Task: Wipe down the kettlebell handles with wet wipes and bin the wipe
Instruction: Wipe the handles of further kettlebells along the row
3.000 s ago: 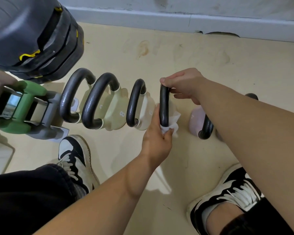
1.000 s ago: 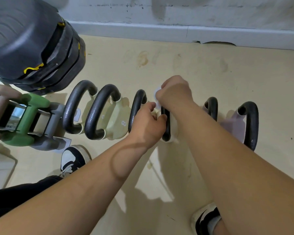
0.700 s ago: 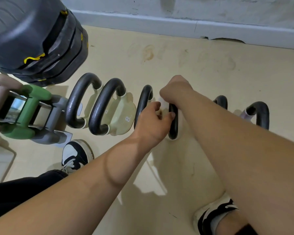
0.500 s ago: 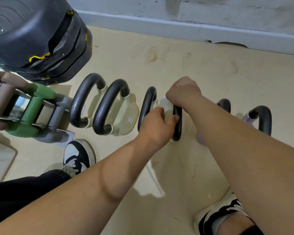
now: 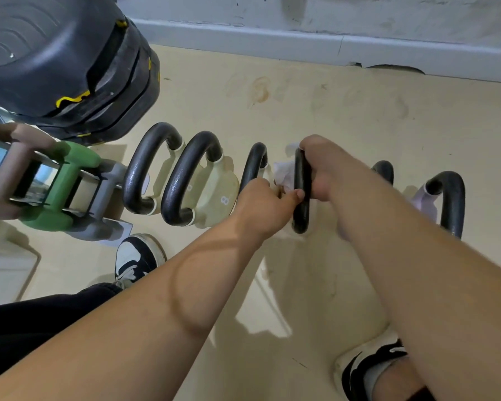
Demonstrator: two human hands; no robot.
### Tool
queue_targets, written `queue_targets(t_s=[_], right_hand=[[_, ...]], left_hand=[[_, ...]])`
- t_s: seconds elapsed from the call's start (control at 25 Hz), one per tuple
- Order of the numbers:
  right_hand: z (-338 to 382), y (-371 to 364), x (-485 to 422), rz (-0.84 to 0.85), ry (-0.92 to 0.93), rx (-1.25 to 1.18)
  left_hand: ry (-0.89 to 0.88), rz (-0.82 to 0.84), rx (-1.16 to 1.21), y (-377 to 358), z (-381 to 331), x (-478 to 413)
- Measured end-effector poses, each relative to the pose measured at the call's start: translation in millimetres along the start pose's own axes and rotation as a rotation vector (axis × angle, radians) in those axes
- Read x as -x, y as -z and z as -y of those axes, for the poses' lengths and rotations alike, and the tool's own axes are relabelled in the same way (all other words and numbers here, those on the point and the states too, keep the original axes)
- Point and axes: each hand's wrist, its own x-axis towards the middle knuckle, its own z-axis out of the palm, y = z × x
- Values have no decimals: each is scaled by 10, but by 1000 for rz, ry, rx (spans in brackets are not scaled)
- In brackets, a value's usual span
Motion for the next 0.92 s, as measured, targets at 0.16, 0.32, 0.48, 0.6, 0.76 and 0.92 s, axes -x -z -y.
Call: queue_targets(t_s=[0.16,0.32,0.48,0.6,0.76,0.92], right_hand=[[-19,195,-65,187,-132,-146],[-198,264,-69,257,-55,-263],[-299,480,54,278,60,-31],[-278,617,176,282,43,279],[-102,445,162,268,69,251],[-183,278,75,293,83,-110]], left_hand=[[-39,-5,-61,-31,-84,54],[6,-17,-71,-39,-117,66],[22,-39,-122,-36,-170,97],[44,-47,-152,-51,-197,125],[59,-20,-203,-43,-232,157],[2,5,-240,-9,-253,147]])
